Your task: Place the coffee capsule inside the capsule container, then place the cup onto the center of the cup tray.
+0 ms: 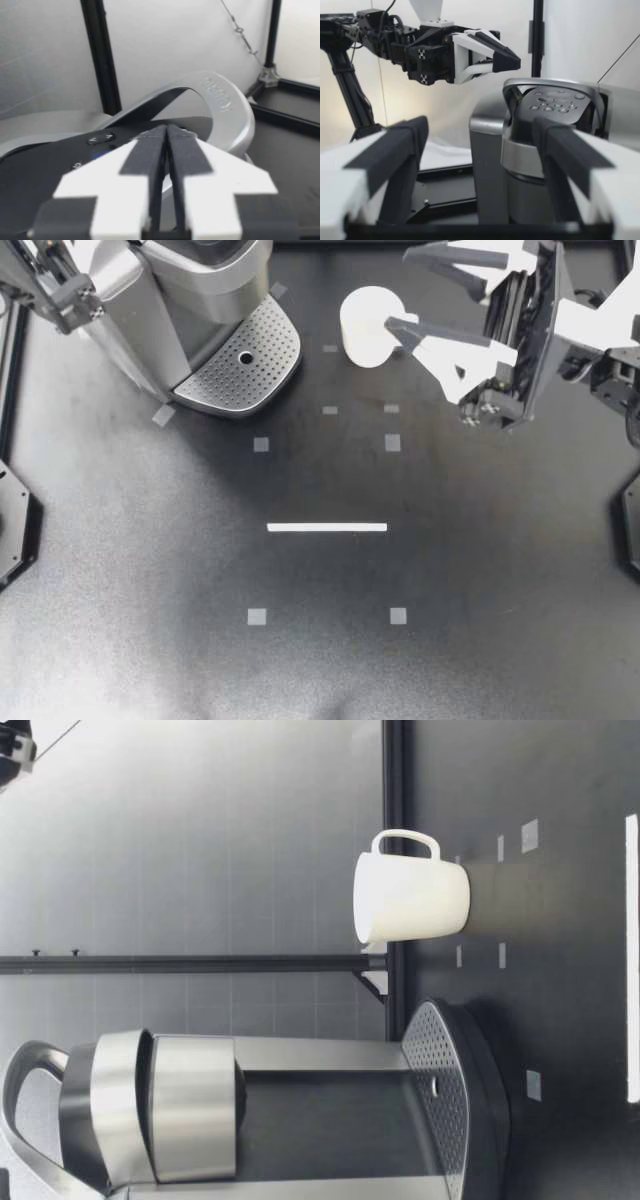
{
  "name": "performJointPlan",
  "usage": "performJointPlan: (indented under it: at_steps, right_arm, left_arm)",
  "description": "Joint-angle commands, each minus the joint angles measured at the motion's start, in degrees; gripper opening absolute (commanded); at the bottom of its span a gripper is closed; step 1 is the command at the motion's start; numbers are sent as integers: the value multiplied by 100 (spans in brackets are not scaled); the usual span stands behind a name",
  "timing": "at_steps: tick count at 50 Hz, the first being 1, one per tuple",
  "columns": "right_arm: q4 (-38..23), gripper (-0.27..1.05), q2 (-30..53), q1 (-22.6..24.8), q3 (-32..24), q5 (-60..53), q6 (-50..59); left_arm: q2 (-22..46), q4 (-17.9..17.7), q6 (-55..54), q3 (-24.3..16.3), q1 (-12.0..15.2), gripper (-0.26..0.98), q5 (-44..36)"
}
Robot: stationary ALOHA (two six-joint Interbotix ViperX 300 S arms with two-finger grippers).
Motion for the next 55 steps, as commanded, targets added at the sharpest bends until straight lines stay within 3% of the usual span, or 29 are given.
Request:
performJointPlan:
  at_steps: [1, 24, 38, 55]
  right_arm:
    - [9, 77, -97, 62, -53, -53, 9]
    - [9, 77, -114, 97, 0, -53, 97]
    - [9, 77, -105, 97, 0, -53, 88]
    - [9, 77, -202, 97, 97, -44, 97]
  left_arm:
    - [18, -9, -26, -141, 9, 13, -97]
    - [387, -9, -325, -185, 0, 13, -563]
    - [747, -9, -352, -281, -255, 13, -545]
    - [1090, 0, -290, -545, -360, 13, -492]
